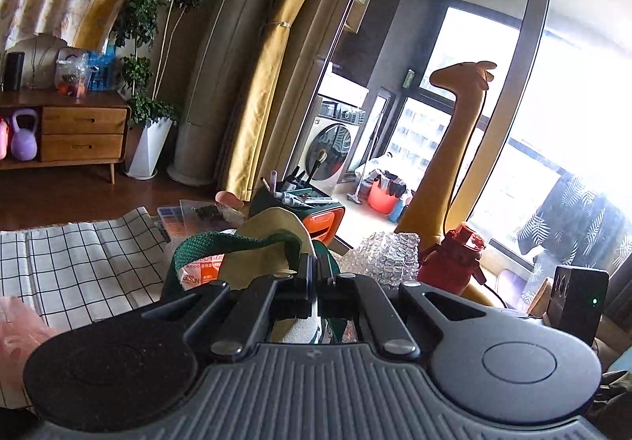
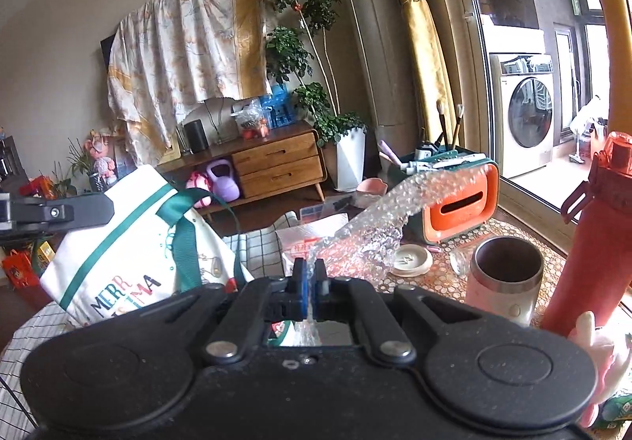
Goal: Organize soft objects
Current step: 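Carry the tote bag and bubble wrap with both grippers over the red box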
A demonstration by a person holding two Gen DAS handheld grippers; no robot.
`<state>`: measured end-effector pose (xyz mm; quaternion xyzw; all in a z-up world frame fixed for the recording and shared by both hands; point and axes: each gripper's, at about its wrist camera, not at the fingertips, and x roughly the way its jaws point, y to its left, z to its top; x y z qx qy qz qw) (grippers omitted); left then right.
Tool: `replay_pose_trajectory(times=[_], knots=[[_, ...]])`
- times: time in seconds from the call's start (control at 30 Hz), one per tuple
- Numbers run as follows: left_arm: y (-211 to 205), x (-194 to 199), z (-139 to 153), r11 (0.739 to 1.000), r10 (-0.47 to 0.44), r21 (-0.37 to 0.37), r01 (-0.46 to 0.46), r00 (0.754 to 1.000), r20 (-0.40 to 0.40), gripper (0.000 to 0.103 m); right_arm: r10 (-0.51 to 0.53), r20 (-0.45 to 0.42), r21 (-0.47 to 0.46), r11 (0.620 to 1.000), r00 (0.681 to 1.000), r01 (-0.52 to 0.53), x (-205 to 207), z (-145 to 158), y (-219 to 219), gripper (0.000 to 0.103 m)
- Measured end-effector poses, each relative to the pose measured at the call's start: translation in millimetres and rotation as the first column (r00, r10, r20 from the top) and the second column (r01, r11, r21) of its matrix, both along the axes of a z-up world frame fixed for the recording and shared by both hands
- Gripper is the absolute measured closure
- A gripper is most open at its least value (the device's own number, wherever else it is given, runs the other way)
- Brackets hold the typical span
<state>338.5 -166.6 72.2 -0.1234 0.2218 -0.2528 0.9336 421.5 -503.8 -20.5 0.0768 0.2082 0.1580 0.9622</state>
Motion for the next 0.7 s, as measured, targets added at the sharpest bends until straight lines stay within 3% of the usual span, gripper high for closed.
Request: replay_pose_trajectory(times=[0.2, 0.43, 0.7], knots=[[10.8, 21.4, -33.7, 0.999, 0.031, 0.008, -0.031, 0.997, -0.066, 0.101, 0.044, -0.051, 0.008, 0.999, 0.998, -0.044, 11.5, -27.7, 10.9, 0.102], [37.2, 39.2, -76.2, 0.996, 0.091, 0.039, -0.086, 0.983, -0.156, 0.101, 0.107, -0.155, 0.082, 0.992, 0.982, -0.095, 27.4, -69.3, 32.6, 0.102], [44.5, 43.0, -106.3, 0.990, 0.114, 0.100, -0.095, 0.971, -0.212, 0.101, 0.127, -0.366, 0.156, 0.985, 0.922, -0.074, 50.4, -112.7, 40.4, 0.101]])
